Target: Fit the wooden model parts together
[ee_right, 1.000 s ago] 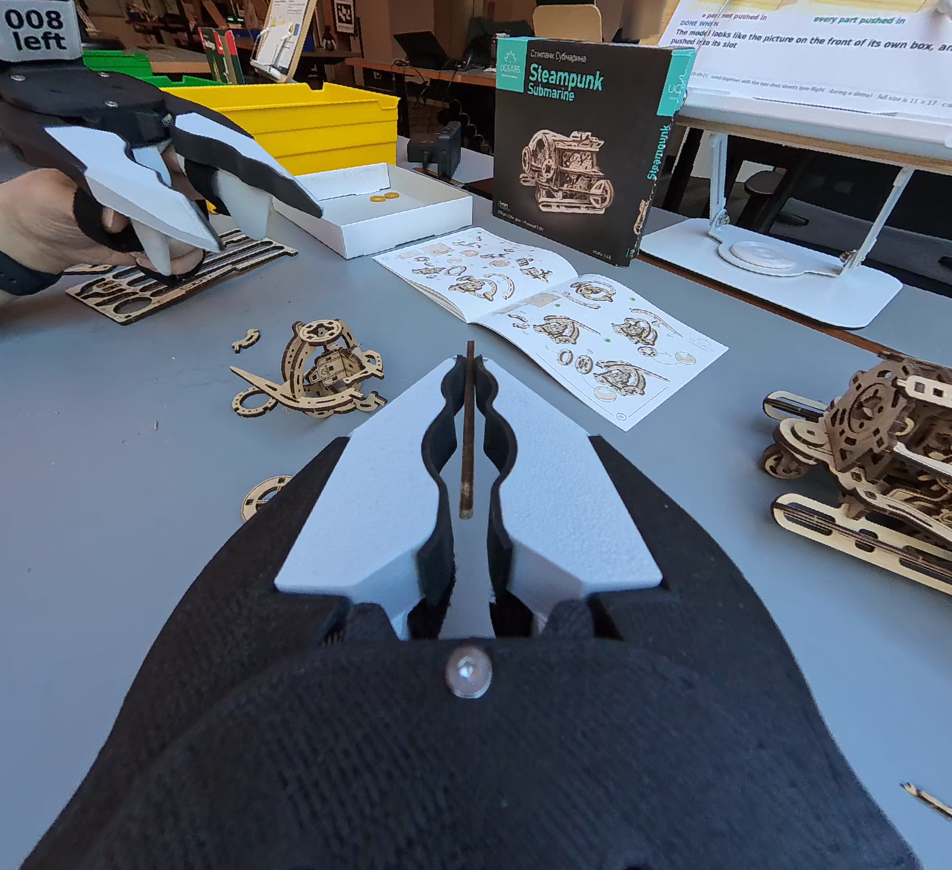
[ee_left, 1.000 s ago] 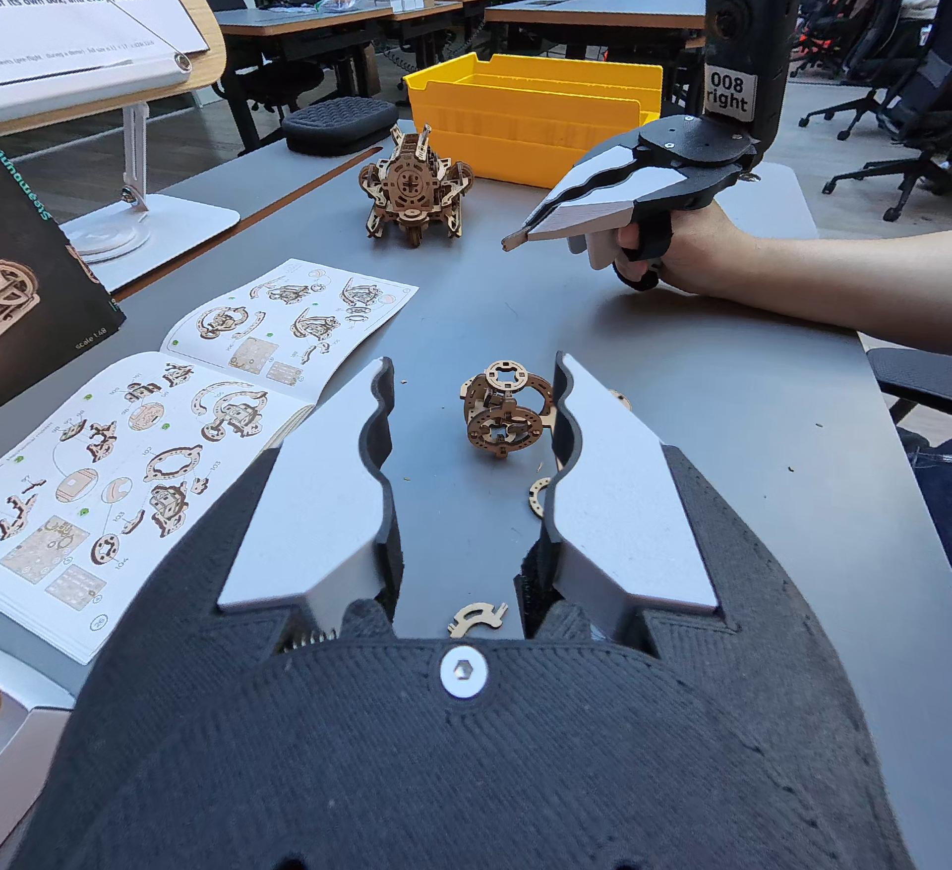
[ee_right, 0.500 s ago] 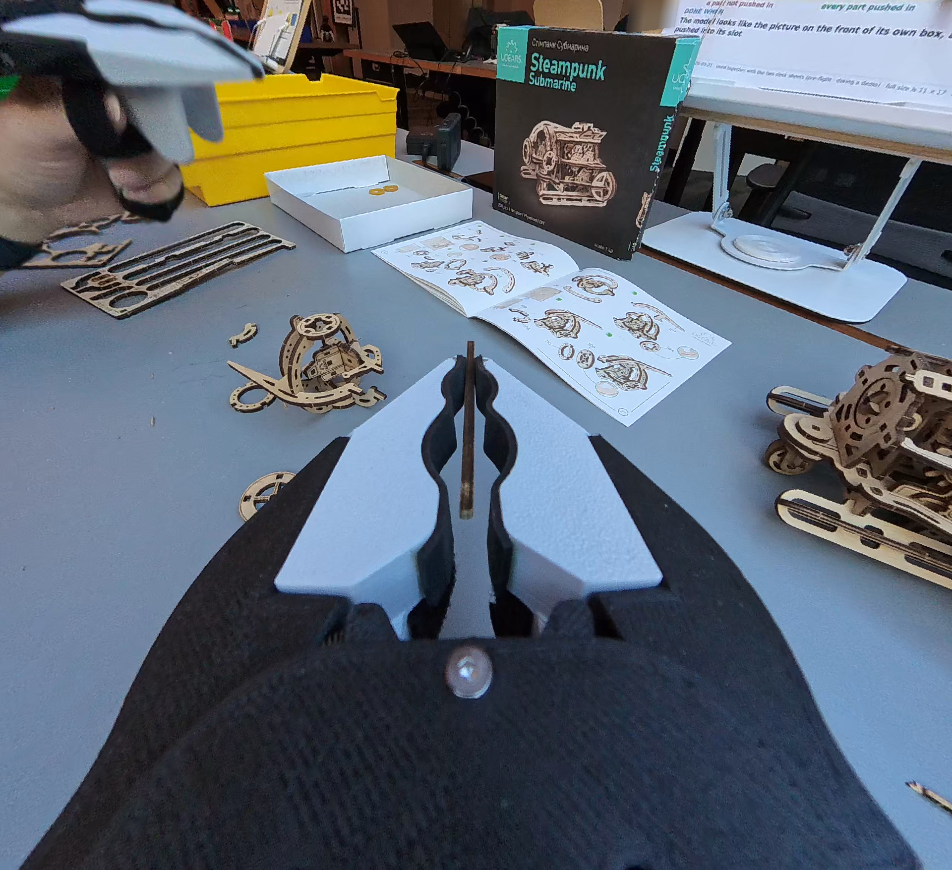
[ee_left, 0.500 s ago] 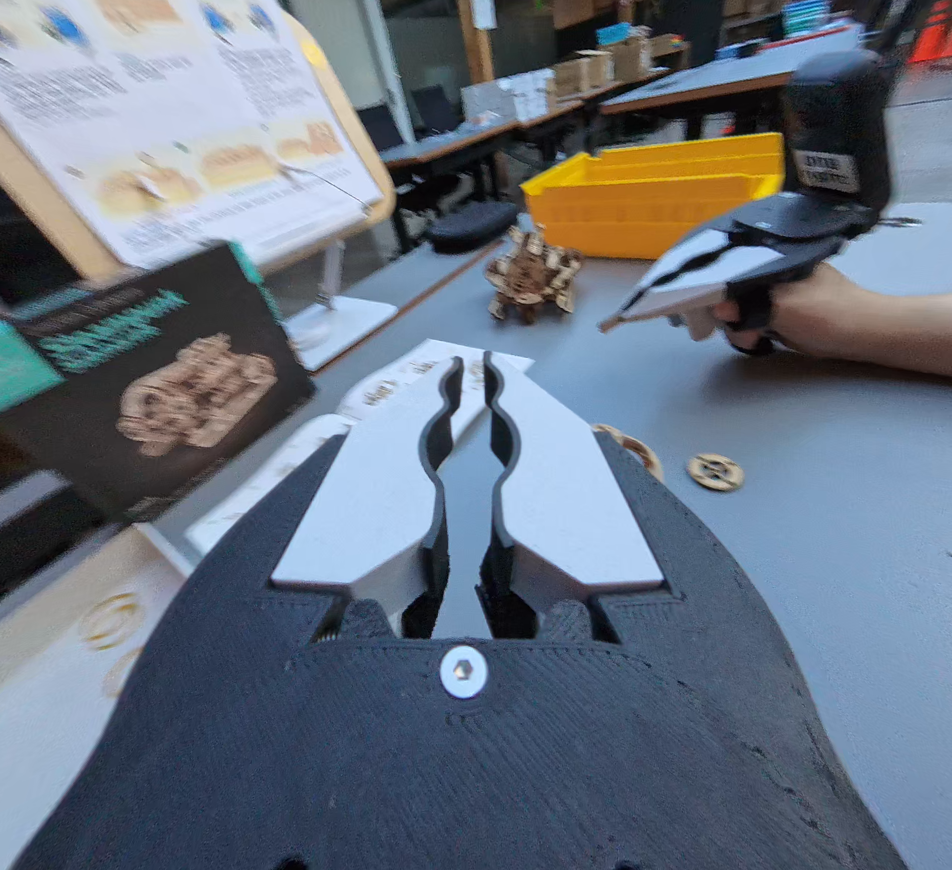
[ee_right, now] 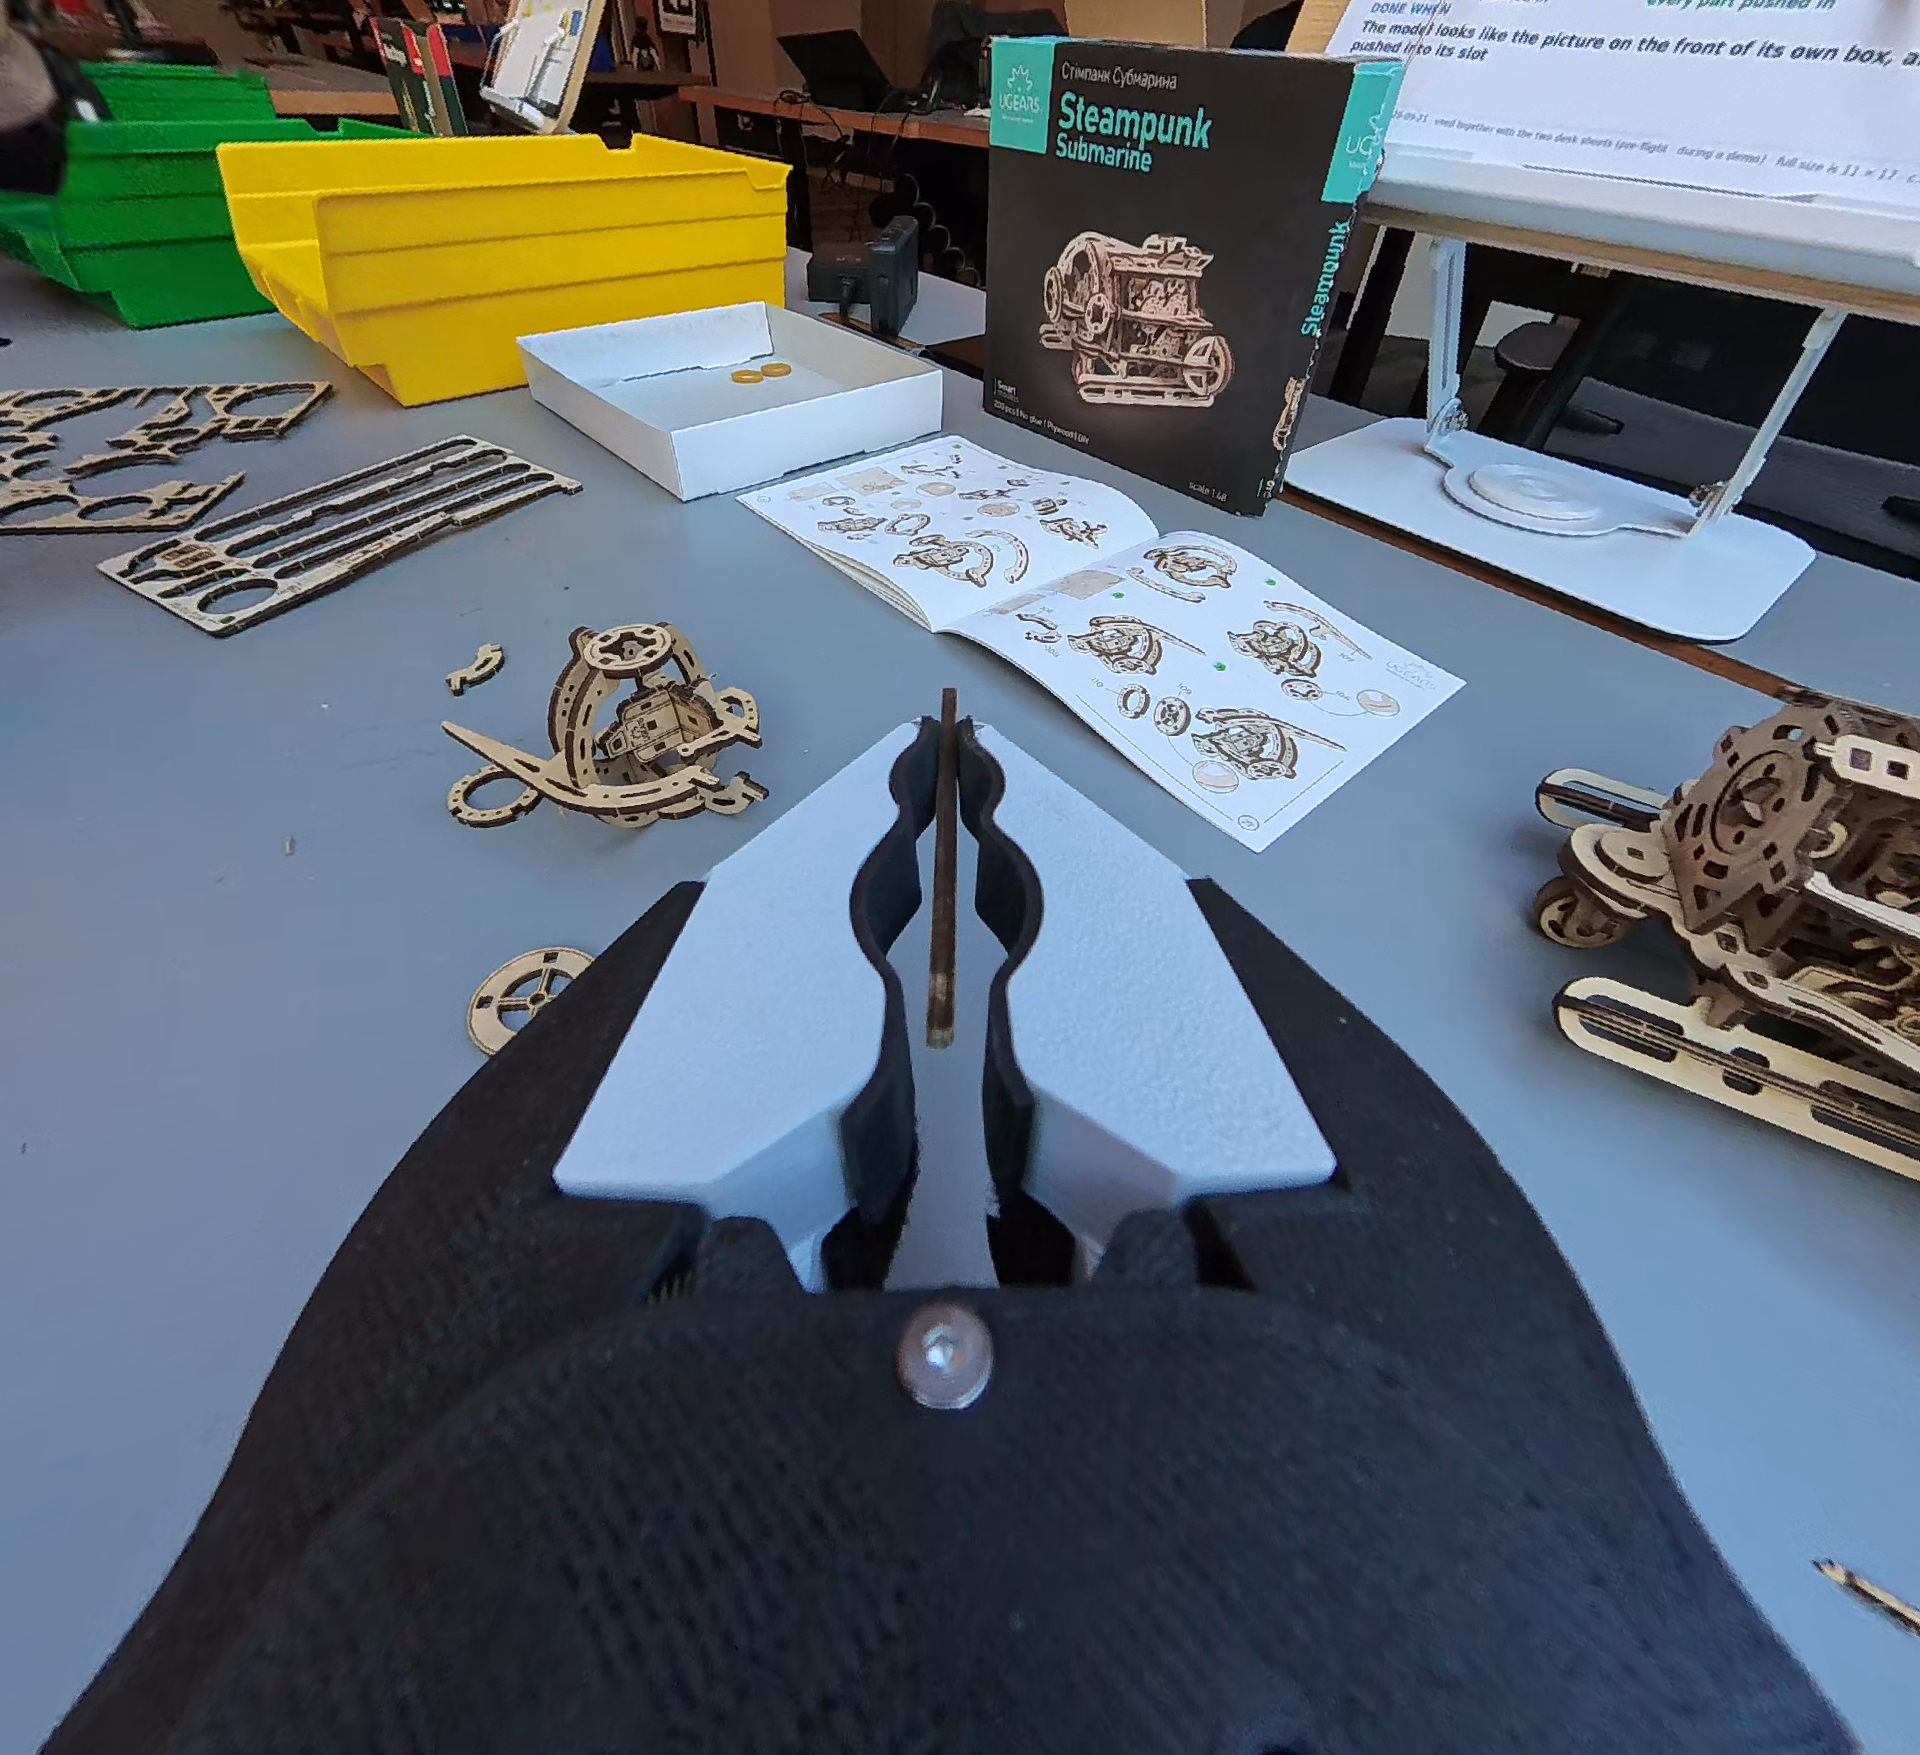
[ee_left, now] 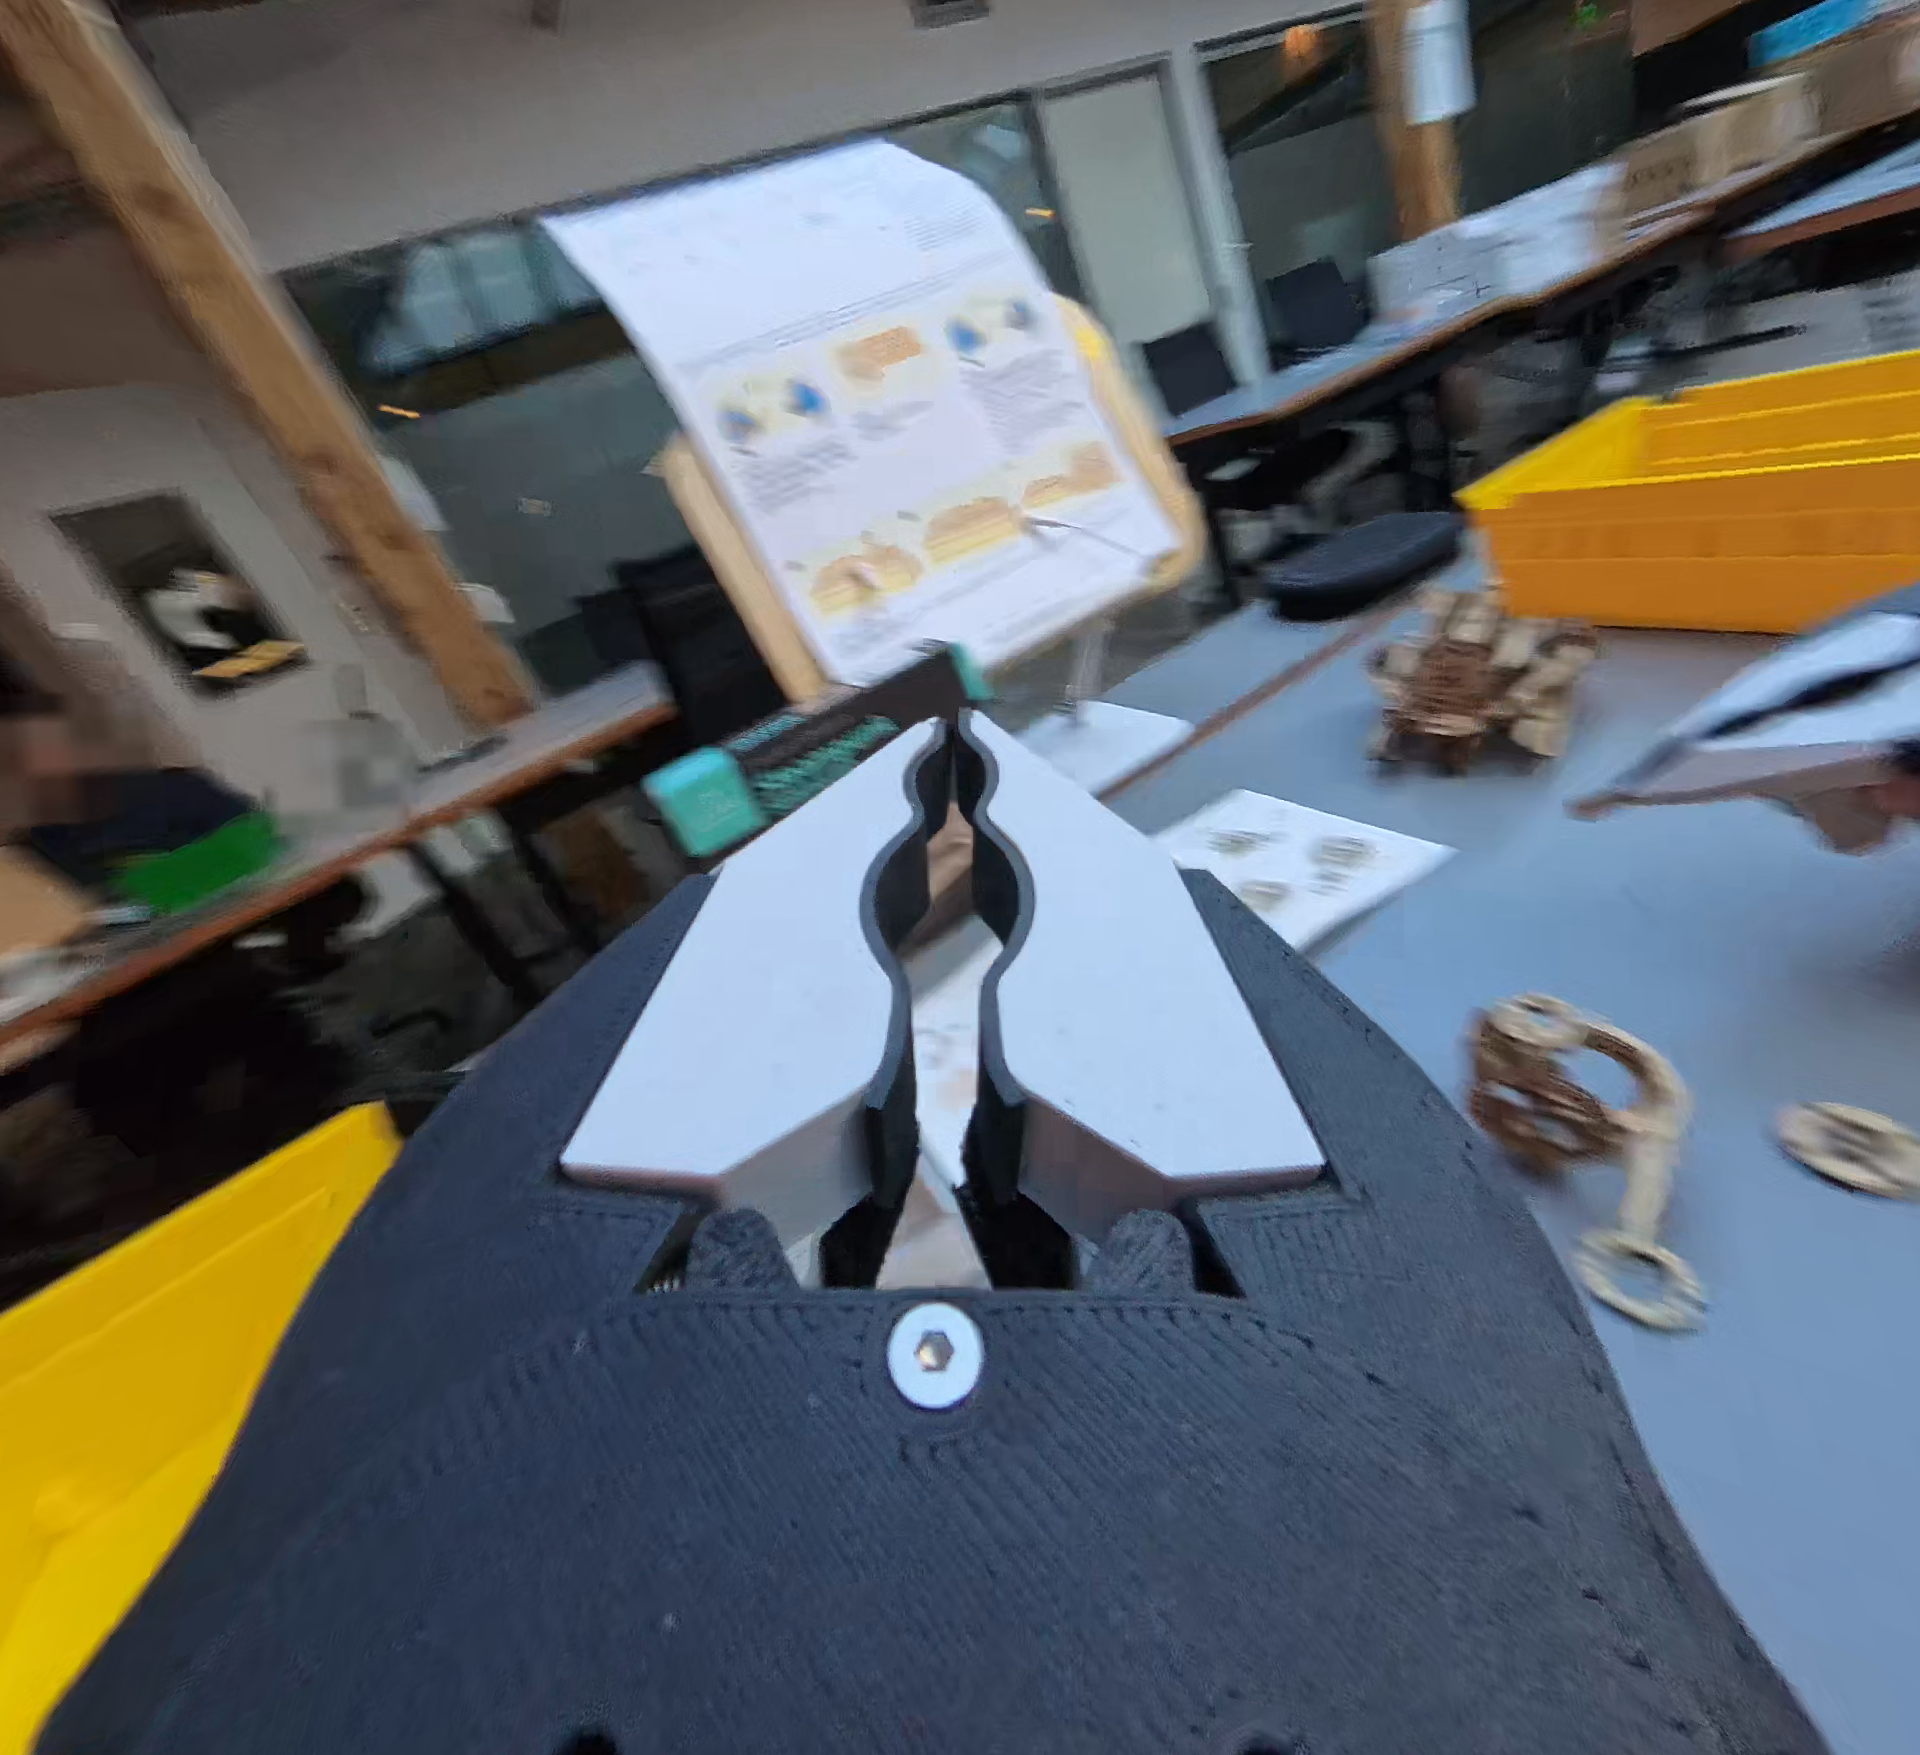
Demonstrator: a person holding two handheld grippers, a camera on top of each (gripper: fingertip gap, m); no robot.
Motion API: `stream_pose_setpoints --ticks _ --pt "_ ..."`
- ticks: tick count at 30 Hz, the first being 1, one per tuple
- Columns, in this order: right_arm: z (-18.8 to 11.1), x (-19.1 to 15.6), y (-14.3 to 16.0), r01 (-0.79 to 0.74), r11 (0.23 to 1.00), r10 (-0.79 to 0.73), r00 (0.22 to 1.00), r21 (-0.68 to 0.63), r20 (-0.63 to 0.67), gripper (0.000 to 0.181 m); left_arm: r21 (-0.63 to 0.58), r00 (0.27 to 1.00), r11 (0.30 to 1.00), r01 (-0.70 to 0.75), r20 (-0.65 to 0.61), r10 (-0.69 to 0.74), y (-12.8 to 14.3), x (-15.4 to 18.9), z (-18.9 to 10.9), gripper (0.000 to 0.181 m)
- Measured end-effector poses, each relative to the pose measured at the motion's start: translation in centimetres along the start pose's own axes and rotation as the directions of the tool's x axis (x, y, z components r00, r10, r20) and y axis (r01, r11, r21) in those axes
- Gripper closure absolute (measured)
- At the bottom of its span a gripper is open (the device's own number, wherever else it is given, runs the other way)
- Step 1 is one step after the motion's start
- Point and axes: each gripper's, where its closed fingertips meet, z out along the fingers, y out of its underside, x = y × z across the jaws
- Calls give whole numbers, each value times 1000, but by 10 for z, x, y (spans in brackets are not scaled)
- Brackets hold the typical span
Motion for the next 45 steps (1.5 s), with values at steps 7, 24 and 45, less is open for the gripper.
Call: stream_pose_setpoints --ticks 7,24,45 --pt "1 1 2 31 999 -31 999 -14 -17 181 -66 859 992 104 509 -56 -30 -220 -56 181" --pt "-6 -3 -12 37 998 -37 999 50 -6 181 -172 928 923 345 213 -307 26 -72 -36 166" --pt "-7 -7 -16 53 997 -53 999 64 -13 180 -284 648 937 201 -679 -345 75 111 25 99"
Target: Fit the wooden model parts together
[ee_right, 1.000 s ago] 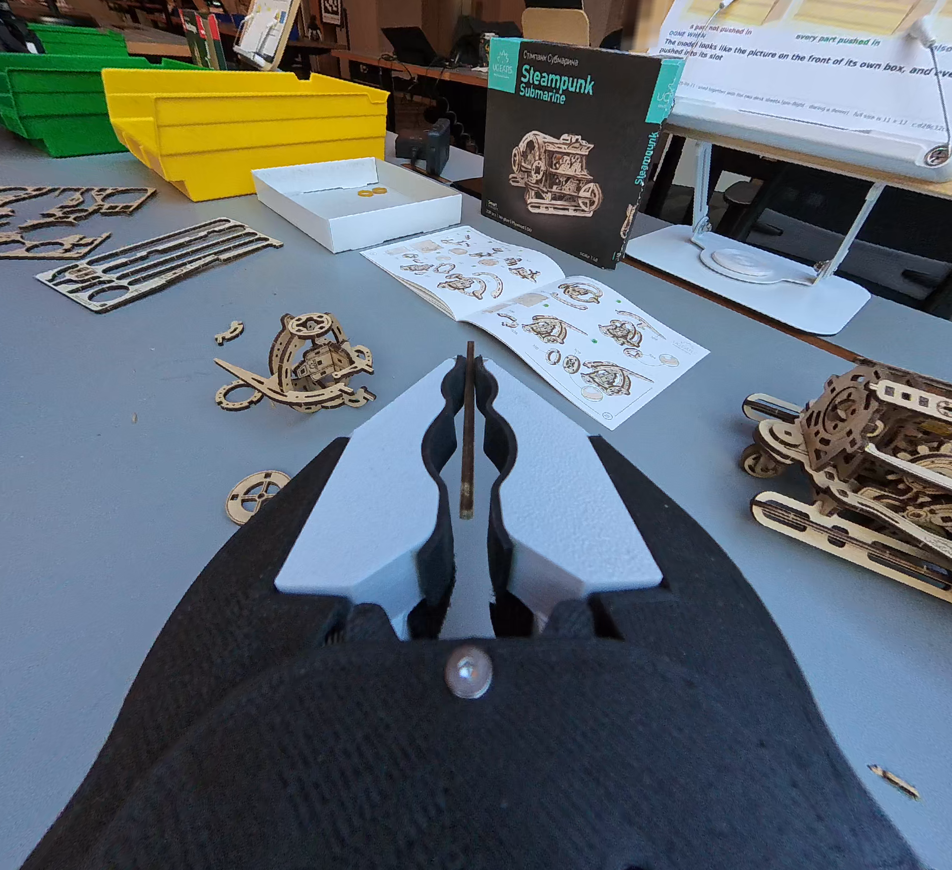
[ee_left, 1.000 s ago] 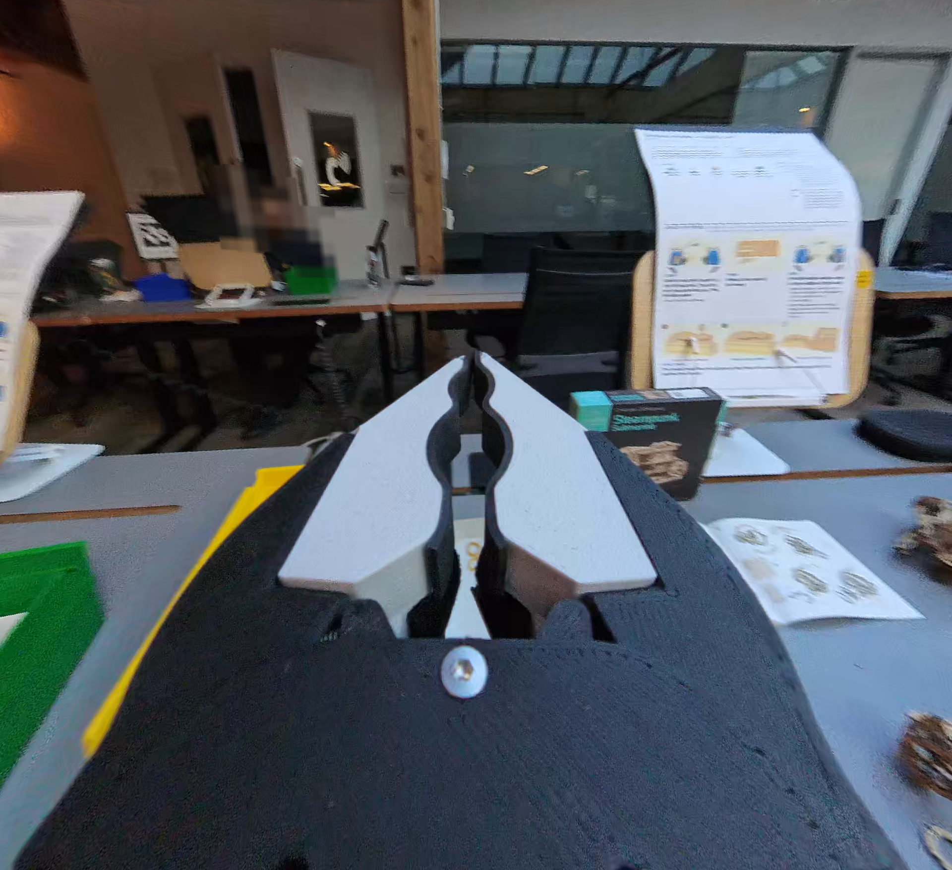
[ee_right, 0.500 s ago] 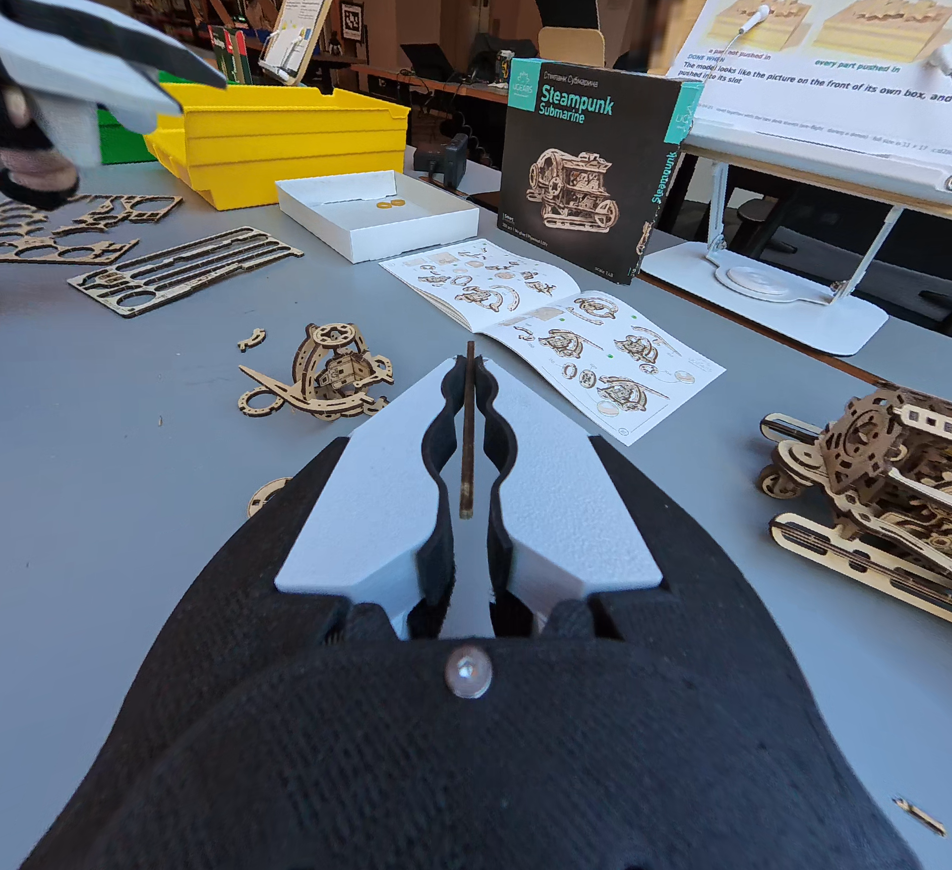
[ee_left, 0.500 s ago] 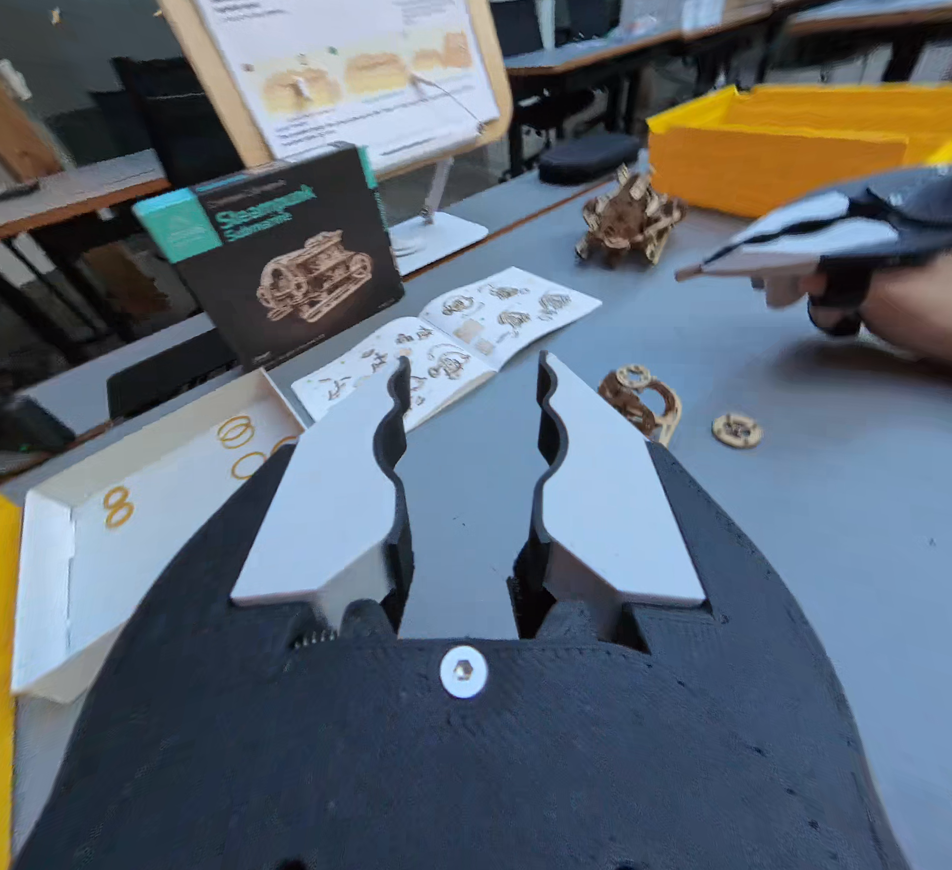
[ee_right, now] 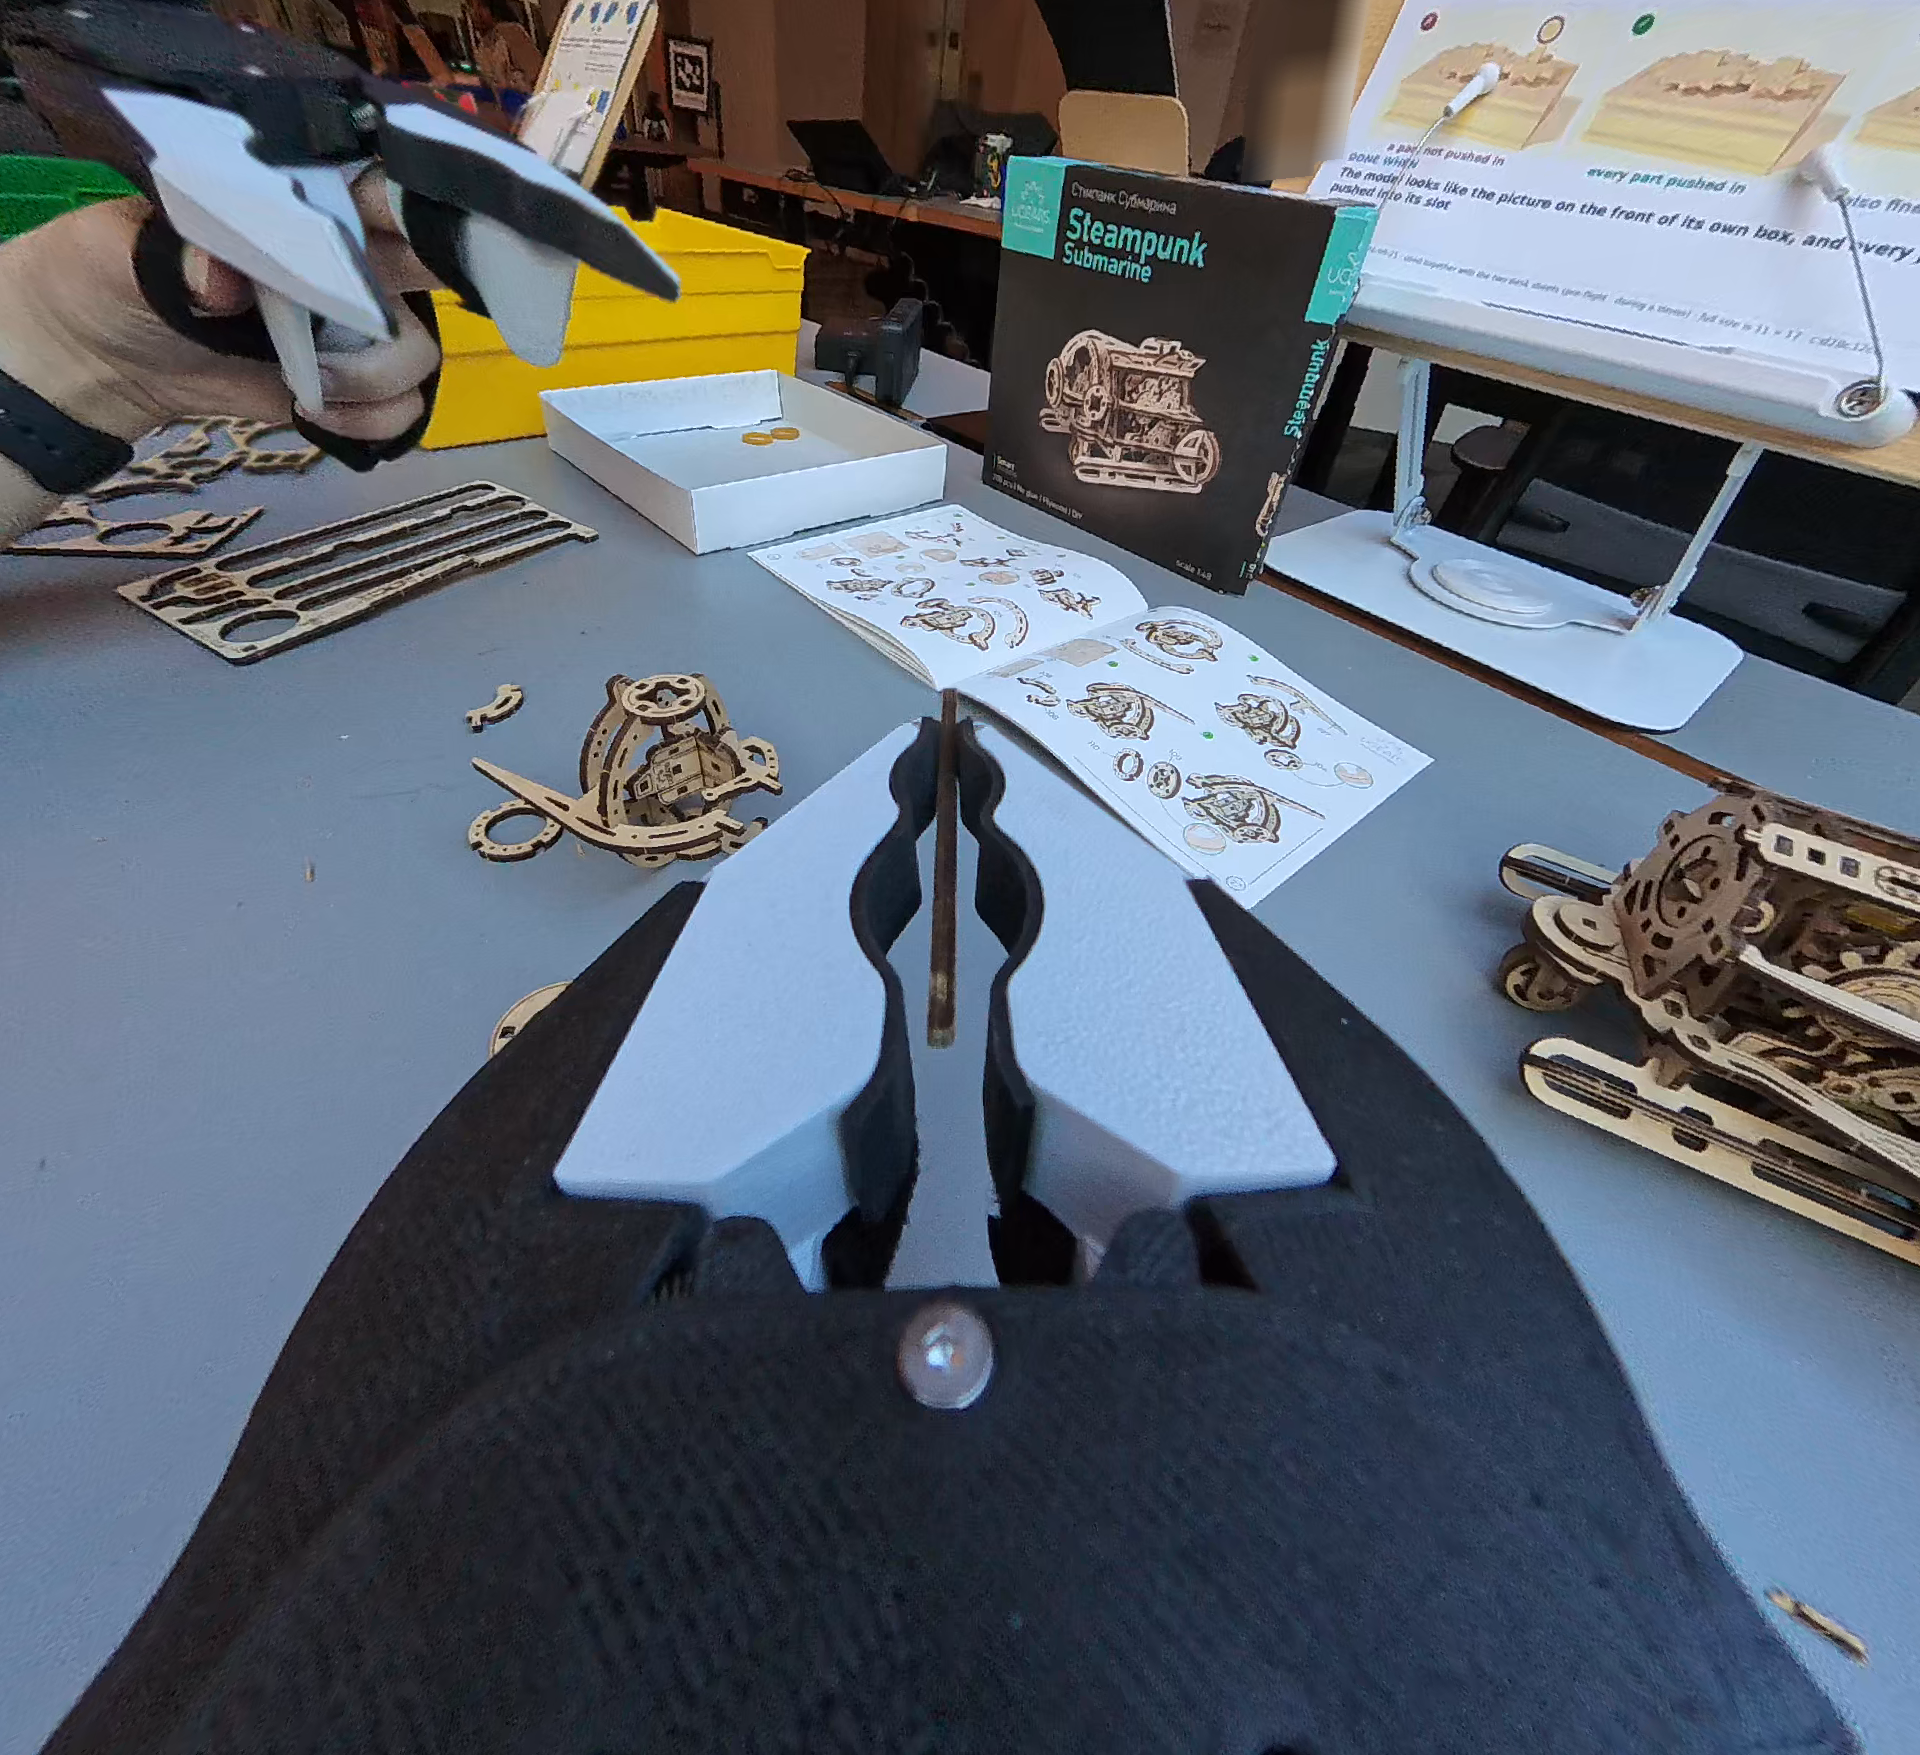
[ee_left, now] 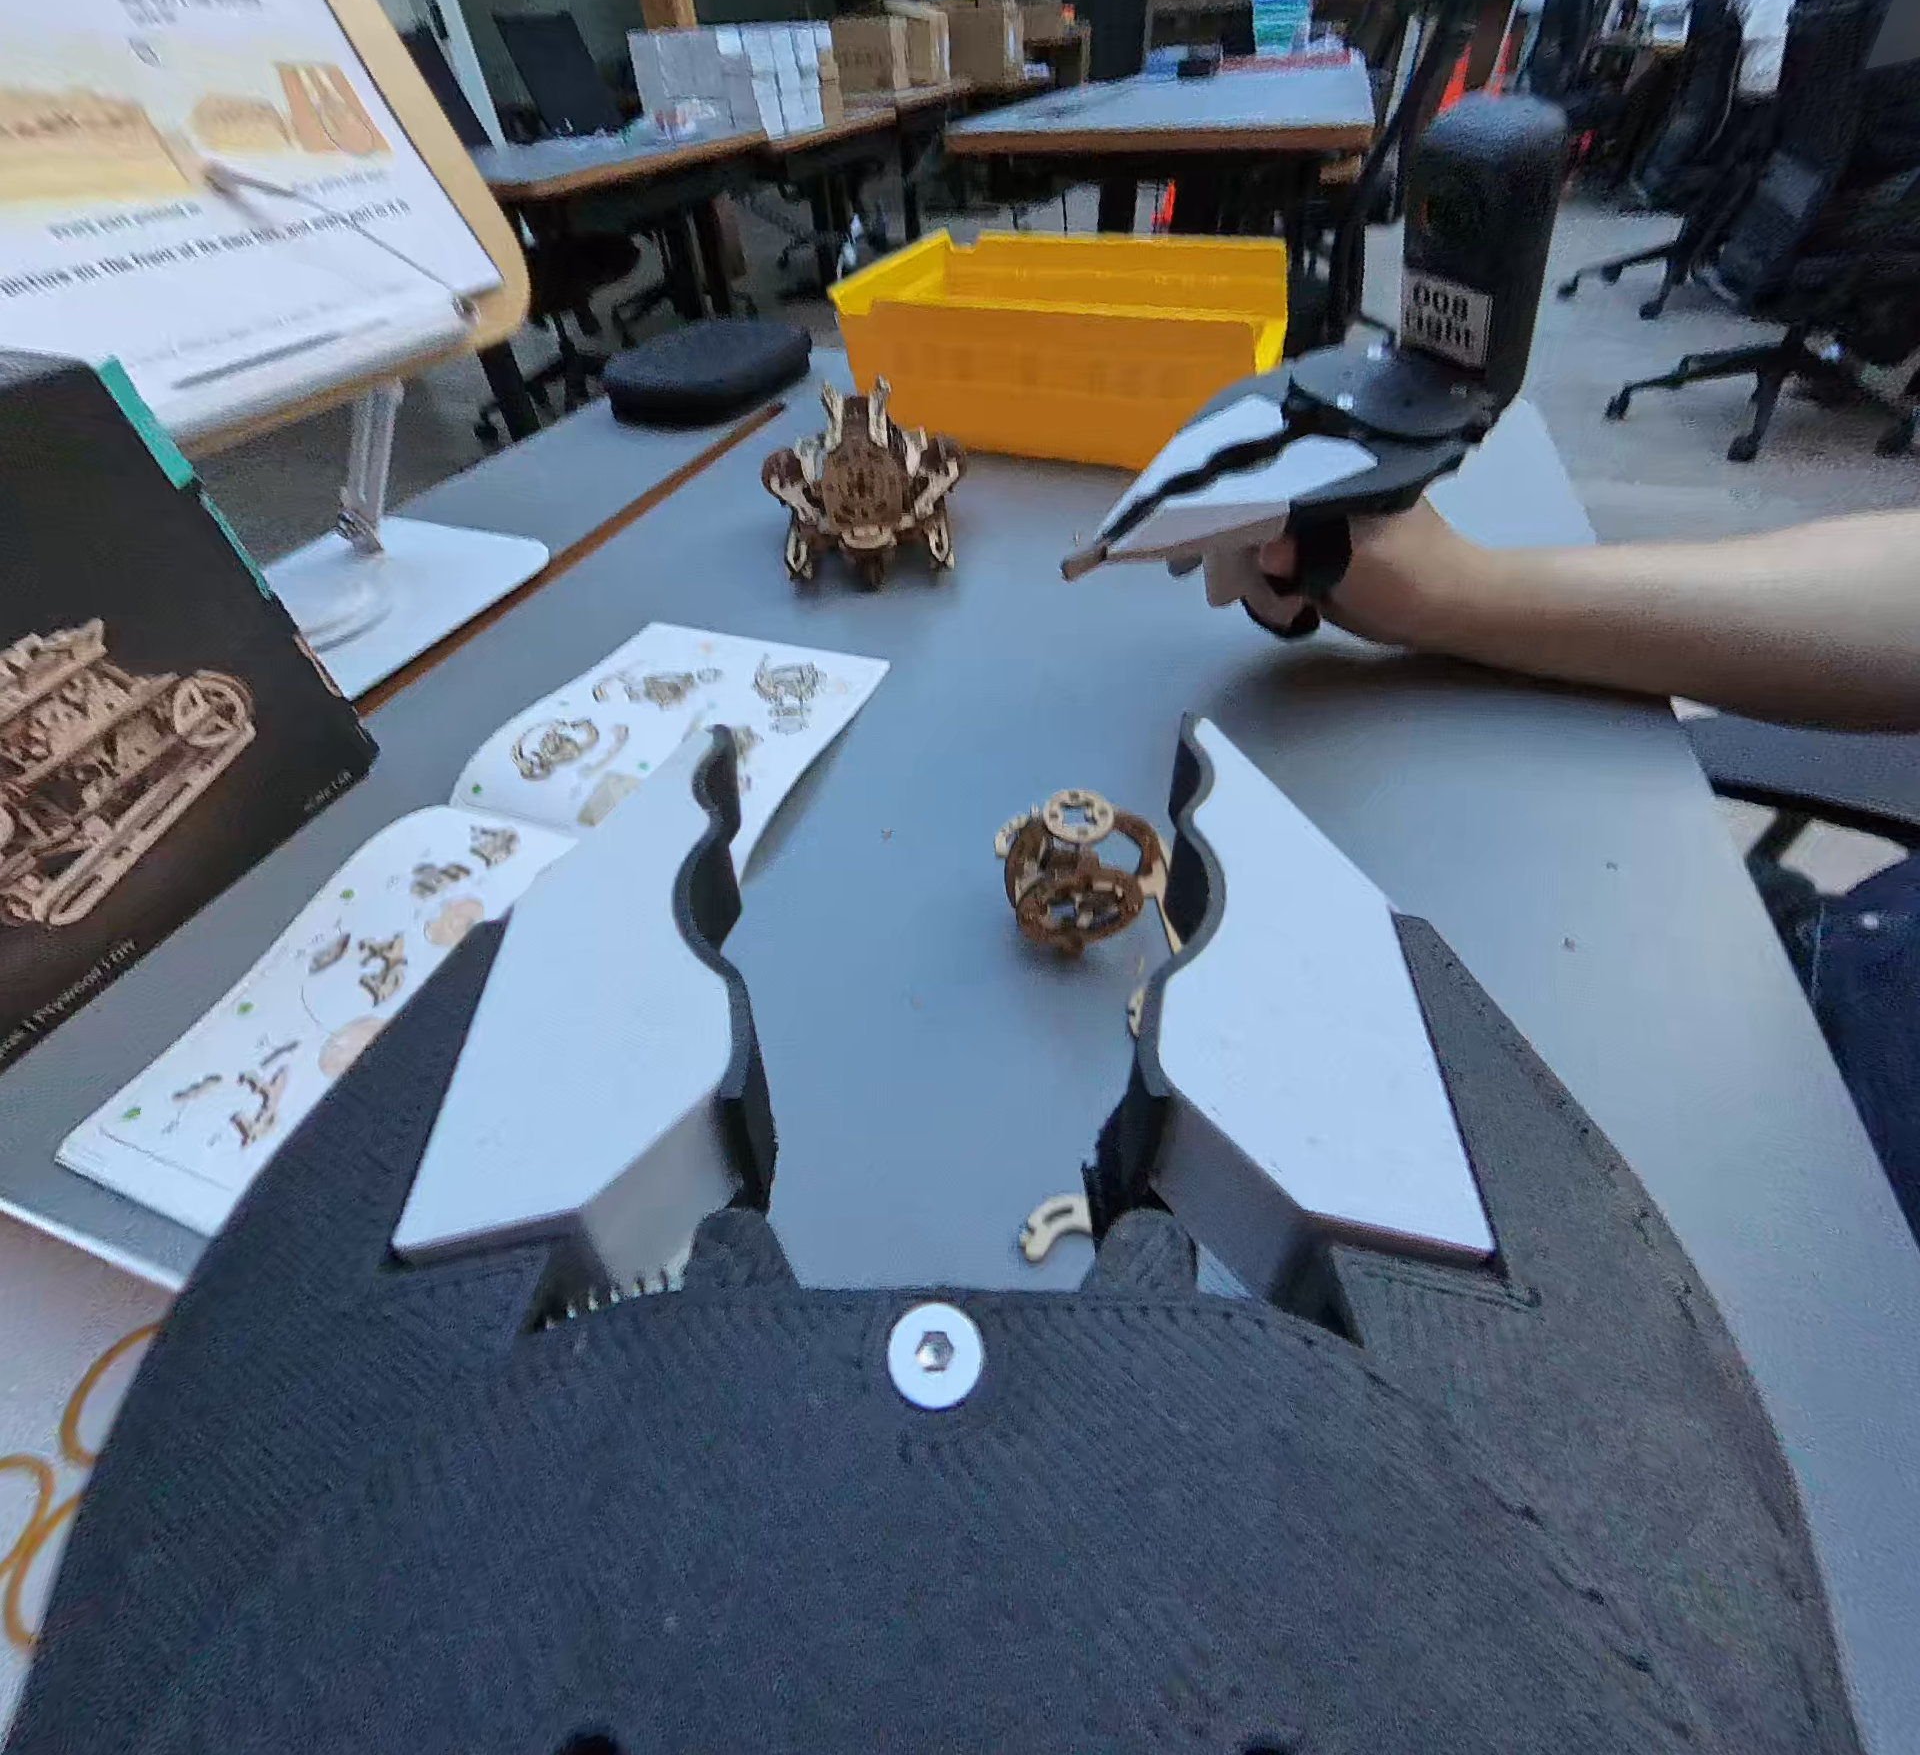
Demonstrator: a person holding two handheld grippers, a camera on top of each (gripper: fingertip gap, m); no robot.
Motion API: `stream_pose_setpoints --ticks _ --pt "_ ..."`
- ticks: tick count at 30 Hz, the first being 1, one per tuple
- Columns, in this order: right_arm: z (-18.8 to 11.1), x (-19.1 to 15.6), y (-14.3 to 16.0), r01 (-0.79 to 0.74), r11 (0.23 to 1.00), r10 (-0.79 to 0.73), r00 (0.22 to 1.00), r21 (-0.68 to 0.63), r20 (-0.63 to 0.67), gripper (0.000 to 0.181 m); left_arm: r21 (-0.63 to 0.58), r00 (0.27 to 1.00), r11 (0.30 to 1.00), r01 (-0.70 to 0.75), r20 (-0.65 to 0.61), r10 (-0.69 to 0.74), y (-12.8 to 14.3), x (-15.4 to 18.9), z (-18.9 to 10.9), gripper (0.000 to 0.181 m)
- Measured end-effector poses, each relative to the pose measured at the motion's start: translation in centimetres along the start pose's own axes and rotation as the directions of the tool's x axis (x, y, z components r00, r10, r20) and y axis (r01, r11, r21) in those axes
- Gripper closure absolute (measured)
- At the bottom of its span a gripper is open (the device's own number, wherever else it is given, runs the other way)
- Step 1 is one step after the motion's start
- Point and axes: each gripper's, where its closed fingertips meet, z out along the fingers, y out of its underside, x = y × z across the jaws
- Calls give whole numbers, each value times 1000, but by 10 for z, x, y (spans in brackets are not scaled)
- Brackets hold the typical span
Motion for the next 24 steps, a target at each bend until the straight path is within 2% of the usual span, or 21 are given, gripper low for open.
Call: stream_pose_setpoints --ticks 1,5,9,16,20,22,24 --pt "1 -1 0 -4 1000 4 1000 -2 5 181 -42 1000 999 -17 8 18 7 -1 0 97" --pt "2 -4 0 11 1000 -11 1000 -7 14 181 15 999 1000 17 -50 -16 5 11 -5 97" --pt "0 -4 -3 25 1000 -25 1000 4 3 181 -31 998 999 6 -56 -8 19 15 -2 92" --pt "-1 2 -1 -60 998 60 998 0 7 181 -71 998 997 -14 -70 9 29 22 1 83" --pt "3 -8 -3 -225 974 225 969 -20 103 181 -97 995 995 13 -97 -23 38 22 3 80" --pt "7 -16 -7 -360 931 366 914 -67 174 181 -99 992 995 13 -120 -25 40 27 7 80" --pt "12 -25 -6 -437 883 466 860 -171 209 181 -102 991 995 -4 -135 -9 42 33 16 84"
